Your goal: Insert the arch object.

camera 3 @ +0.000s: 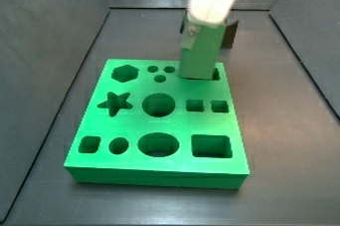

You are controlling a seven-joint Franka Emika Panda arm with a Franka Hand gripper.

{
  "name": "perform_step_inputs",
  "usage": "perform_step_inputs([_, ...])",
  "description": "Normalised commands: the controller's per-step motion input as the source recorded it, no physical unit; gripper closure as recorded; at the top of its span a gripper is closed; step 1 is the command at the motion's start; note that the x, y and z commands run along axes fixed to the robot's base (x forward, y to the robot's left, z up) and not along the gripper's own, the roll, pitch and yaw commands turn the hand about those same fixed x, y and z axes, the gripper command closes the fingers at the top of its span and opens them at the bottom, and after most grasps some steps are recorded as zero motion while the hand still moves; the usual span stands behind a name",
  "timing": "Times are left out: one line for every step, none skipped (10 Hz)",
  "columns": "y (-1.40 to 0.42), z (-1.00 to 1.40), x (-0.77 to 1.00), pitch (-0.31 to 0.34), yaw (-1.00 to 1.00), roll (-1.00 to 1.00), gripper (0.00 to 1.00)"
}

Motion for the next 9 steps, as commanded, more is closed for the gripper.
perform_step_inputs([0.05,-0.34,0.34,0.004,-0.13,-0.01,1.00])
perform_step_inputs([0.01,-0.41,0.52,0.000,-0.21,-0.04,1.00])
perform_step_inputs([0.11,-0.49,0.00,0.000,-0.04,-0.02,1.00])
perform_step_inputs([0.14,-0.77,-0.01,-0.033,-0.01,0.00,1.00])
perform_step_inputs([0.14,-0.77,-0.03,-0.019,-0.03,0.00,1.00])
perform_step_inputs([0.17,-0.63,-0.09,-0.017,-0.02,0.00,1.00])
perform_step_inputs([0.06,-0.17,-0.07,-0.090,-0.01,-0.09,1.00])
perform_step_inputs([0.09,0.00,0.00,-0.040,0.00,-0.09,1.00])
perform_step_inputs([0.00,0.00,0.00,0.000,0.00,0.00,1.00])
